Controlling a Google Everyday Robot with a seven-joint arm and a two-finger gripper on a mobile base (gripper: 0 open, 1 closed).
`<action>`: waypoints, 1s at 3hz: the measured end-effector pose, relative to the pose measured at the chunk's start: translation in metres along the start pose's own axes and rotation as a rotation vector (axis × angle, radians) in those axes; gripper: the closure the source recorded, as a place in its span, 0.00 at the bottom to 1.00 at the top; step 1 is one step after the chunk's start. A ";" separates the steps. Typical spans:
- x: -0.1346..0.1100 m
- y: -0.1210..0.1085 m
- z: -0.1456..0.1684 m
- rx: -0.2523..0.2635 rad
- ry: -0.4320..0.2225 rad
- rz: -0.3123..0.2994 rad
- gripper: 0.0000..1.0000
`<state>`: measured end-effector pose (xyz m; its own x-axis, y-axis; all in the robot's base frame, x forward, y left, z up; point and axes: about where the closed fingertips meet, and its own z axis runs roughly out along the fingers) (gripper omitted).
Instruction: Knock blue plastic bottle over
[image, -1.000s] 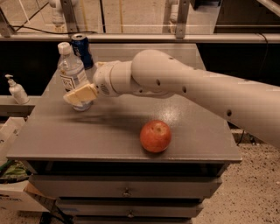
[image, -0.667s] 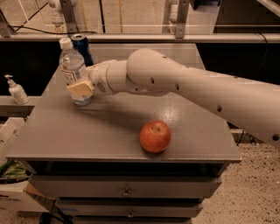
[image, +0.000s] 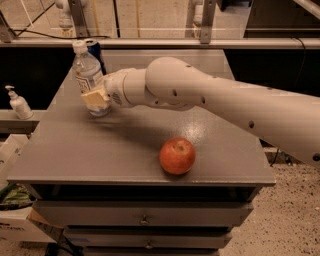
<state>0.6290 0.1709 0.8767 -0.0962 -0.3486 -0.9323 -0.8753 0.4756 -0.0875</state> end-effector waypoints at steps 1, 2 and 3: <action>-0.001 -0.015 -0.026 0.054 0.010 0.005 1.00; -0.008 -0.035 -0.066 0.119 0.028 -0.009 1.00; -0.011 -0.048 -0.101 0.159 0.104 -0.043 1.00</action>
Offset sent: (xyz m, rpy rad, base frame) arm 0.0015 -0.1254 0.0640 -0.0806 -0.0686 -0.1940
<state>0.6244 0.0699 0.9269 -0.1162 -0.4489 -0.8860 -0.7944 0.5774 -0.1884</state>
